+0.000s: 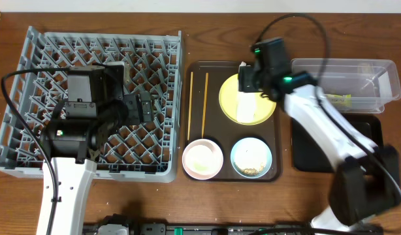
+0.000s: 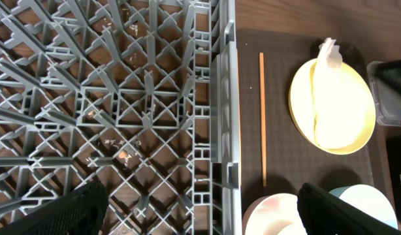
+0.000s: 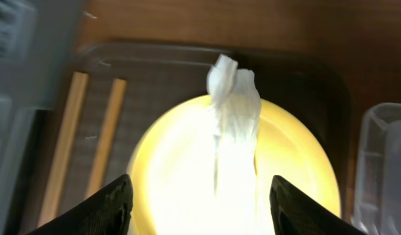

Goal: Sort waste into correct bins and load items into the dishwasher
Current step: 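Reach the right gripper down to the white cup on the tray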

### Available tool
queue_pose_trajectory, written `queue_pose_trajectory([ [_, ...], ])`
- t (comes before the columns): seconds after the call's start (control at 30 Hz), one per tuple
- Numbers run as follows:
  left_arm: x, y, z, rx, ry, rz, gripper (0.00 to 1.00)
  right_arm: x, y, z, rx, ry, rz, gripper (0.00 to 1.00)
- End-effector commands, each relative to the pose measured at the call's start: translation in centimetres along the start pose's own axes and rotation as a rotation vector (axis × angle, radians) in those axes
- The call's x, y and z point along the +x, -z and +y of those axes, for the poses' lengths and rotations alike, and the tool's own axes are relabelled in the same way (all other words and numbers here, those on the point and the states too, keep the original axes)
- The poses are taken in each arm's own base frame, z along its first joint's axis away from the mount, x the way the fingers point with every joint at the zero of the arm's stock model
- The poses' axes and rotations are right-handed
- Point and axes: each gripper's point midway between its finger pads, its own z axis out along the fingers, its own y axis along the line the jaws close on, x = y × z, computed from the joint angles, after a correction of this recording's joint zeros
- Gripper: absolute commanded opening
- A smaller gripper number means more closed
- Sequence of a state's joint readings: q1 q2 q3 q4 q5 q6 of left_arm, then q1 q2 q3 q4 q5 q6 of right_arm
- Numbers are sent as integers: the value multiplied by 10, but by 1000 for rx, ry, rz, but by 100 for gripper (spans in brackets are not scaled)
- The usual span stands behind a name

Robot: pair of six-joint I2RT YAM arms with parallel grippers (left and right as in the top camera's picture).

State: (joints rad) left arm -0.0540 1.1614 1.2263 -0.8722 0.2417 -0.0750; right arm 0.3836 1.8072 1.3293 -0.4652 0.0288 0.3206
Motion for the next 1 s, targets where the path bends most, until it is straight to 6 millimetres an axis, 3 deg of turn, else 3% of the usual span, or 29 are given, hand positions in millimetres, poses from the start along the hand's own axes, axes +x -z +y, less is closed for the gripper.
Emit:
queue_pose_trajectory([
  [0.0, -5, 3, -3, 12, 1, -11, 95, 12, -35, -28, 175, -11, 9, 61],
  [0.1, -5, 3, -3, 12, 1, -11, 95, 29, -64, -34, 191, -44, 51, 59],
  [0.23, -5, 3, -3, 12, 1, -11, 95, 51, -83, -38, 190, -46, 121, 54],
  [0.33, -5, 3, -3, 12, 1, -11, 95, 61, -84, -28, 132, -50, 172, 18],
  [0.4, -5, 3, -3, 12, 1, -11, 96, 59, -77, -23, 105, -54, 174, 1],
  [0.5, -5, 3, -3, 12, 1, -11, 95, 43, -60, -15, 65, -64, 133, 1],
  [0.63, -5, 3, -3, 12, 1, -11, 95, 4, -13, -19, 45, -164, 18, 1],
  [0.7, -5, 3, -3, 12, 1, -11, 95, -13, 15, -33, 60, -254, -39, 1],
  [0.8, -5, 3, -3, 12, 1, -11, 95, -26, 56, -78, 152, -483, -108, 1],
  [0.97, -5, 3, -3, 12, 1, -11, 96, -30, 86, -155, 260, -737, -171, 1],
])
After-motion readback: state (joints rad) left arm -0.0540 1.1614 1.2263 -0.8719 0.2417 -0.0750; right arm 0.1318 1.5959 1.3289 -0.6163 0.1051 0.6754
